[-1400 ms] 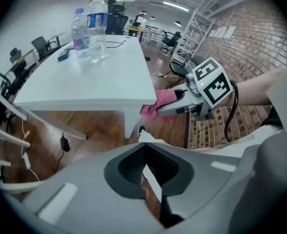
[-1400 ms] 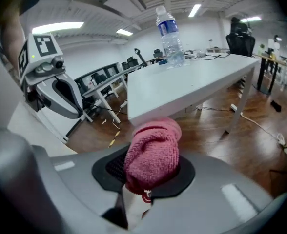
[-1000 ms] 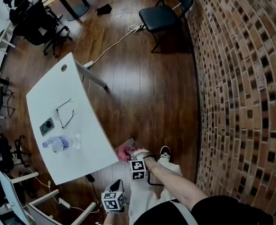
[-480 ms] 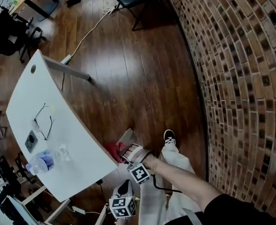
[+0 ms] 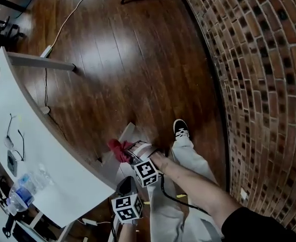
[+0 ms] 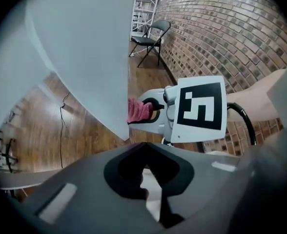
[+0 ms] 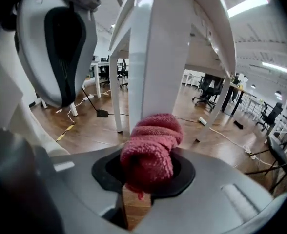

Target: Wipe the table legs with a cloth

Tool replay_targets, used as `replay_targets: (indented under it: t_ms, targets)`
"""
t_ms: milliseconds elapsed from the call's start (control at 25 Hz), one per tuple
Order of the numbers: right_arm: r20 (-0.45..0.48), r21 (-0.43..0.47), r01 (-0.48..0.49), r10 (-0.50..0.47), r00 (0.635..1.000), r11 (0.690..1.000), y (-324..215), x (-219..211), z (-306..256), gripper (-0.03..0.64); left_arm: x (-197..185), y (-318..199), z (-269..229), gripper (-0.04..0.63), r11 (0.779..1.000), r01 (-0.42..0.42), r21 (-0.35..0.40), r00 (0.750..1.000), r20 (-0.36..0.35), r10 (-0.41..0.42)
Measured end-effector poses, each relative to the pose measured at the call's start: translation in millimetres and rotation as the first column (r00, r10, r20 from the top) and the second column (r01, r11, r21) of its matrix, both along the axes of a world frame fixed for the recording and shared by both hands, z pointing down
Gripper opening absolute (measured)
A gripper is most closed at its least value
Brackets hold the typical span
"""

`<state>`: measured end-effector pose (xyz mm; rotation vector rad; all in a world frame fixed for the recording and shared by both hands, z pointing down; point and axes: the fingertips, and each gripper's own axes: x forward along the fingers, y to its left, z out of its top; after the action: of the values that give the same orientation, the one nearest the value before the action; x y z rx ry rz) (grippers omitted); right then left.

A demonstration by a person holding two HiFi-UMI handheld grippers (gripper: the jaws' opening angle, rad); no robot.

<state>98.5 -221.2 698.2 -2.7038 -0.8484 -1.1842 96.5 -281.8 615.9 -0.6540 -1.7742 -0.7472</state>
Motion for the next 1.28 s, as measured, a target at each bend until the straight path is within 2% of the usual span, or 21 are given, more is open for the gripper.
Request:
replay_targets:
  t_ms: [80, 240, 360, 560, 720, 840, 960, 1120, 1280]
  targets:
    - [-0.011, 0.033, 0.009, -0.009, 1.000, 0.999, 3, 0, 22, 0.089, 2, 4, 26, -0.003, 1.000, -0.006, 0.000, 1.000, 0.002, 0.006]
    - [0.036, 0.072, 0.041, -0.044, 0.998, 0.997, 1, -4, 69, 0.089, 2, 0, 71, -0.003, 1.000, -0.012, -0.013, 1.000, -0.007, 0.012]
    - [0.028, 0.099, 0.032, -0.035, 0.999, 0.995, 1, -5, 102, 0.089, 4, -12, 109, -0.003, 0.999, -0.031, -0.013, 0.999, -0.034, 0.030]
    - [0.000, 0.167, -0.009, 0.009, 1.000, 0.986, -1, -4, 160, 0.089, 5, -46, 176, -0.003, 0.996, -0.064, 0.066, 0.992, -0.104, 0.070]
    - [-0.005, 0.208, -0.031, 0.033, 0.999, 0.978, 2, -5, 216, 0.089, 0, -57, 215, -0.003, 0.985, -0.141, 0.100, 0.978, -0.142, 0.155]
    - [-0.008, 0.233, -0.060, 0.063, 0.998, 0.971, 1, -4, 261, 0.089, -1, -63, 238, -0.003, 0.973, -0.199, 0.120, 0.966, -0.145, 0.215]
    - [-0.003, 0.263, -0.085, 0.089, 0.996, 0.961, -1, -3, 311, 0.089, 0, -58, 256, -0.003, 0.967, -0.221, 0.124, 0.962, -0.135, 0.237]
    - [0.007, 0.309, -0.094, 0.097, 0.995, 0.946, 0, -2, 368, 0.090, -9, -40, 276, -0.003, 0.971, -0.208, 0.117, 0.969, -0.109, 0.221]
    - [0.014, 0.362, -0.135, 0.139, 0.990, 0.922, -3, 1, 416, 0.091, -19, -45, 298, -0.003, 0.971, -0.187, 0.150, 0.977, -0.079, 0.200]
